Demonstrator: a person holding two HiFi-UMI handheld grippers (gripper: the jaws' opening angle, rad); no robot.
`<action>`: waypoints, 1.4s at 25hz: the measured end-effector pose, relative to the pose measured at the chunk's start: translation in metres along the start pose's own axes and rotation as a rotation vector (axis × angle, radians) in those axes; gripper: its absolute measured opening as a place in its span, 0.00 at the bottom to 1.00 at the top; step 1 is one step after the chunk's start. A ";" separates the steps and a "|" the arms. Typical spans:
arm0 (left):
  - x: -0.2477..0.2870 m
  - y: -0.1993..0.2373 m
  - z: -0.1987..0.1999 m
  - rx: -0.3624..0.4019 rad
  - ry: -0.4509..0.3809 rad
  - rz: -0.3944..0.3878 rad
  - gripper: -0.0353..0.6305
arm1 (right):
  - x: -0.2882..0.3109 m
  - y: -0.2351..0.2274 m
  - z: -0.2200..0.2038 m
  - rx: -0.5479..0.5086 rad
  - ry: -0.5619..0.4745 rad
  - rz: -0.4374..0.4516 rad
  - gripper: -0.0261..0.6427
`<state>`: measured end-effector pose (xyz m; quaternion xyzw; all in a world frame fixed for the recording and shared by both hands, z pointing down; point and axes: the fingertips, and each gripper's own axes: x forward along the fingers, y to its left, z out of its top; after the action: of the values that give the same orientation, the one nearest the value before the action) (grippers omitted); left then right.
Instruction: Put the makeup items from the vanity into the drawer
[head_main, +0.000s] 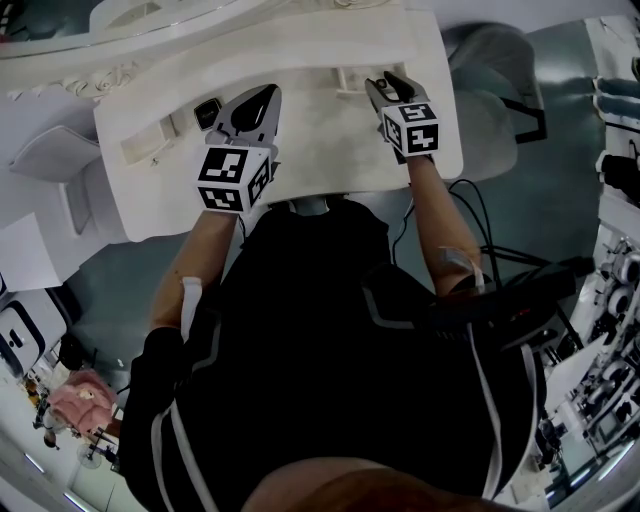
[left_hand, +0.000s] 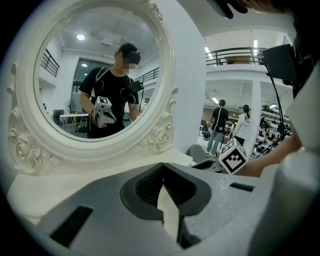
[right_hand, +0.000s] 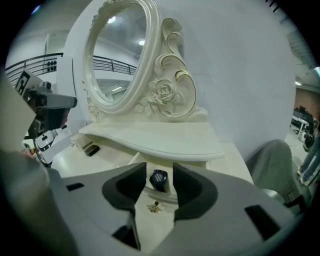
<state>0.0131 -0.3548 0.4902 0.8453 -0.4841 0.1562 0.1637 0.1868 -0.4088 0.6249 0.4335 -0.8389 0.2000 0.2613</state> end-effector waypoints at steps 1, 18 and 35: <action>0.000 0.000 0.001 0.001 -0.002 -0.001 0.06 | -0.001 0.000 0.002 -0.001 -0.005 0.000 0.30; -0.016 -0.003 0.057 0.041 -0.118 -0.083 0.06 | -0.083 0.007 0.113 -0.008 -0.262 -0.033 0.29; -0.054 -0.021 0.130 0.032 -0.245 -0.260 0.06 | -0.215 0.012 0.208 0.070 -0.533 -0.274 0.06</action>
<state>0.0191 -0.3596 0.3479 0.9159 -0.3845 0.0373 0.1090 0.2266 -0.3855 0.3294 0.5885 -0.8043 0.0706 0.0413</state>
